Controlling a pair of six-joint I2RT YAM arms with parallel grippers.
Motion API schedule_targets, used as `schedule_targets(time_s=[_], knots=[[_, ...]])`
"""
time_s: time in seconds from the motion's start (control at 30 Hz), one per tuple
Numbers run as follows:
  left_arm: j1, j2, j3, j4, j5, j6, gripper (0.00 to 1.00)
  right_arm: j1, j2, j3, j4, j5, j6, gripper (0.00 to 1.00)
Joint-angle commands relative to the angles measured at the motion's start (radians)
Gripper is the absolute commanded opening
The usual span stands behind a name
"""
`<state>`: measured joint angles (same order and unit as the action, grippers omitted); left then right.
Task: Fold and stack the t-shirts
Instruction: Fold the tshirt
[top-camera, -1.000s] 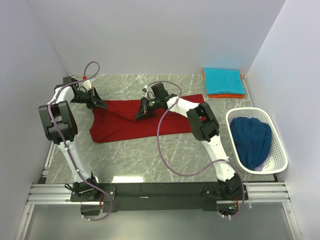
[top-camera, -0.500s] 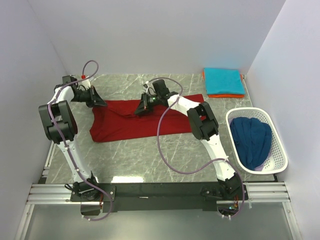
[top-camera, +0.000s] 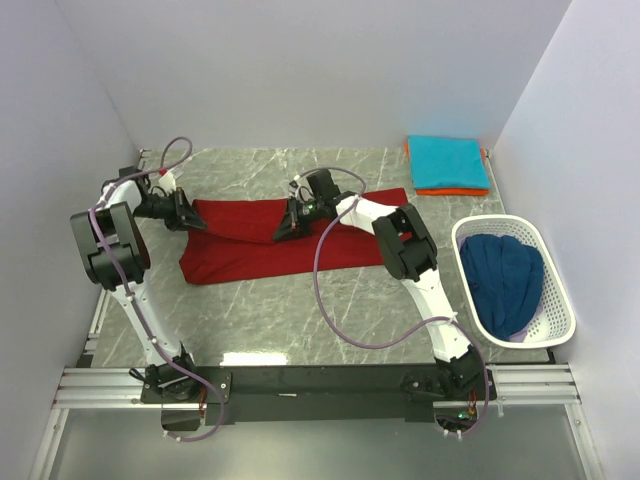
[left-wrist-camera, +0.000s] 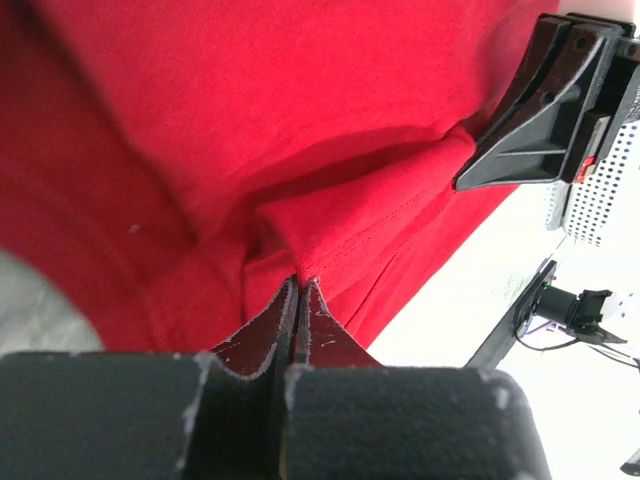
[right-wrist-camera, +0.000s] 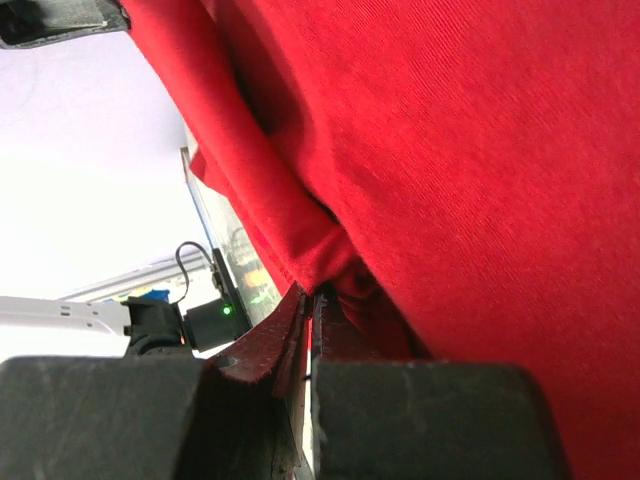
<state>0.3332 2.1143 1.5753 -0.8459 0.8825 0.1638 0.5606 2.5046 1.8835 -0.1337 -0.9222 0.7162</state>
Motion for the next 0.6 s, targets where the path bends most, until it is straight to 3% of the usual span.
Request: schedule_targets(time_s=[0.0, 0.2, 0.27, 0.3, 0.33, 0.4, 0.43, 0.5, 0.57], knots=[[0.013, -0.053, -0.018, -0.032, -0.027, 0.042, 0.01, 0.005, -0.079, -0.017, -0.010, -0.007, -0.023, 0.00], [0.012, -0.028, -0.037, 0.007, -0.027, 0.013, 0.01, 0.013, -0.061, 0.009, -0.059, 0.028, -0.061, 0.00], [0.009, -0.020, -0.040, 0.019, -0.033, 0.005, 0.11, 0.016, -0.047, 0.034, -0.078, 0.032, -0.073, 0.10], [0.009, -0.023, -0.040, 0.024, -0.045, 0.003, 0.24, 0.016, -0.047, 0.045, -0.099, 0.033, -0.084, 0.18], [0.013, -0.028, -0.031, 0.024, -0.050, 0.003, 0.30, 0.013, -0.049, 0.060, -0.110, 0.031, -0.095, 0.28], [0.021, -0.077, -0.038, 0.044, -0.048, -0.001, 0.44, -0.002, -0.081, 0.068, -0.151, 0.039, -0.145, 0.38], [0.024, -0.101, -0.056, 0.059, -0.057, -0.001, 0.45, -0.008, -0.096, 0.068, -0.167, 0.037, -0.164, 0.46], [0.023, -0.181, -0.083, 0.102, -0.059, 0.006, 0.45, -0.030, -0.157, 0.059, -0.214, 0.037, -0.230, 0.49], [0.007, -0.232, -0.133, 0.139, -0.065, 0.008, 0.38, -0.044, -0.223, 0.037, -0.256, 0.043, -0.283, 0.49]])
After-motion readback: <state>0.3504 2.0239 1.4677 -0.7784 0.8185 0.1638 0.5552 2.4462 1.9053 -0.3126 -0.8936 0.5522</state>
